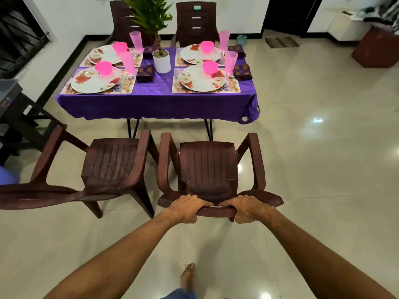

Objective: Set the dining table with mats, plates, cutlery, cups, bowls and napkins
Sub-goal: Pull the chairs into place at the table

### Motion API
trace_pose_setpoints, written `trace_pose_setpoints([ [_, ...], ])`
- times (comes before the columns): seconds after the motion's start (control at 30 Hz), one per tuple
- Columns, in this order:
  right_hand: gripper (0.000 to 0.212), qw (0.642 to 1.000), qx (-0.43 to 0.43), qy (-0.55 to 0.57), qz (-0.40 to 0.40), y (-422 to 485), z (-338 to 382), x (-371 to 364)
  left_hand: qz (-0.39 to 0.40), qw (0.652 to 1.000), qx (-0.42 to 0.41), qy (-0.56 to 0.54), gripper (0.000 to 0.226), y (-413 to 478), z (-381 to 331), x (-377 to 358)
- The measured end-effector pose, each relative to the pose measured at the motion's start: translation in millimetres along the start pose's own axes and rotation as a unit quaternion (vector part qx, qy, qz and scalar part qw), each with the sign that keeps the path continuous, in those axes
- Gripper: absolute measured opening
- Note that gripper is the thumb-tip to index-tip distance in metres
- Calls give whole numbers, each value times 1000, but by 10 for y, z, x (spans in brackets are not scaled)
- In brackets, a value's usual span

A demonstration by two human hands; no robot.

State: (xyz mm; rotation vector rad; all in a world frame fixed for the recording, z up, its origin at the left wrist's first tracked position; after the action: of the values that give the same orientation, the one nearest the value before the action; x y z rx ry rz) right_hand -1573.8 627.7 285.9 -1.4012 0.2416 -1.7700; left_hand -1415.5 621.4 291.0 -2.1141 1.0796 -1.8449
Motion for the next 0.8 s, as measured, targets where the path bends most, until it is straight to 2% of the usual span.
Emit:
trace_pose_setpoints([
  [0.43, 66, 1000, -2, 0, 28, 51, -761, 462, -2, 999, 33, -16, 78, 635, -384, 308],
  [0.8, 64, 999, 39, 9, 6, 19, -713, 491, -15, 998, 51, -18, 76, 604, -378, 304],
])
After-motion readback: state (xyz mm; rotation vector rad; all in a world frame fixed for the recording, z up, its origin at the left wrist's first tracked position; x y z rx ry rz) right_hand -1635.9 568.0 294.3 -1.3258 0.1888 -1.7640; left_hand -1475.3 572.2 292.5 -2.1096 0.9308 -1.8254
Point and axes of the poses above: each hand's wrist, its own y-axis towards the middle knuckle, its own x-axis out of the back of the hand, z = x × y, the point moved 8 cm from there along y, towards the middle knuckle, and after that the axes turned 9 degrees about x, right-handed, at the moved point
